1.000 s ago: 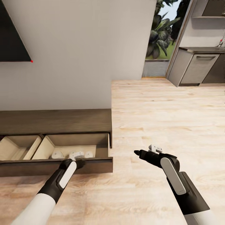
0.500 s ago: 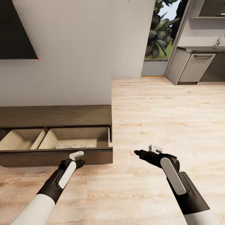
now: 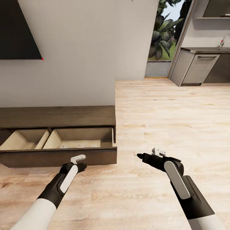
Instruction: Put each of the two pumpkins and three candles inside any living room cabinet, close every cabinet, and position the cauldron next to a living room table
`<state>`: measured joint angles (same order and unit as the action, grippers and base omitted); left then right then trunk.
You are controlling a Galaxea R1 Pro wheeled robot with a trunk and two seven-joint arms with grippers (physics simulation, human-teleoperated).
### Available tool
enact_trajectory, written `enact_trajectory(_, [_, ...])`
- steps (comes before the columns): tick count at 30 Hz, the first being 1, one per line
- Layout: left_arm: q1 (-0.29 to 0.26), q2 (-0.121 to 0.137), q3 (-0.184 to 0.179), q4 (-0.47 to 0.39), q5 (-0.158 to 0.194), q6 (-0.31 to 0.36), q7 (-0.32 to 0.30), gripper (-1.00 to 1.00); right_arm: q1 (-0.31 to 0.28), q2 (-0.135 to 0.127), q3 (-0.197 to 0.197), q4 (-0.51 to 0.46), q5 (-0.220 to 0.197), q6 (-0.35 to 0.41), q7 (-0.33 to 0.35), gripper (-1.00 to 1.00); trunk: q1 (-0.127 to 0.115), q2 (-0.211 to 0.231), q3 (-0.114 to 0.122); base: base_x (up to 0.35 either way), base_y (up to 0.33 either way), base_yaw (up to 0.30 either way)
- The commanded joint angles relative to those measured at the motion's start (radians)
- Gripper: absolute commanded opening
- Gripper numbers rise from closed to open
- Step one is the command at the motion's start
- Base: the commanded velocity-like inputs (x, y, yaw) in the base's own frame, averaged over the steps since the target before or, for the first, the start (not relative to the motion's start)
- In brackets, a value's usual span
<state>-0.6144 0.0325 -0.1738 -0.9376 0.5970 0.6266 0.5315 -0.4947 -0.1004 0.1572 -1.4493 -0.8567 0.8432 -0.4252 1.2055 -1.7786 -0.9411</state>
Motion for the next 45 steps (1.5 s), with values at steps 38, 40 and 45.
enact_trajectory(38, [0.0,0.001,-0.005,0.002,0.015,0.001,0.007,1.0,-0.001,0.0,0.001,0.028,-0.018,-0.001,-0.011,1.0,0.0,0.0,0.039,-0.107,0.264,0.037])
enact_trajectory(40, [-0.001,0.001,-0.006,0.003,0.014,0.001,0.007,1.0,-0.001,0.001,0.001,0.032,-0.02,-0.001,-0.011,1.0,0.0,0.0,0.042,-0.194,0.235,-0.076])
enact_trajectory(45, [0.0,0.001,-0.006,0.003,0.013,0.001,0.007,1.0,-0.001,0.001,0.001,0.033,-0.021,0.0,-0.01,1.0,0.0,0.0,0.043,-0.231,0.195,-0.022])
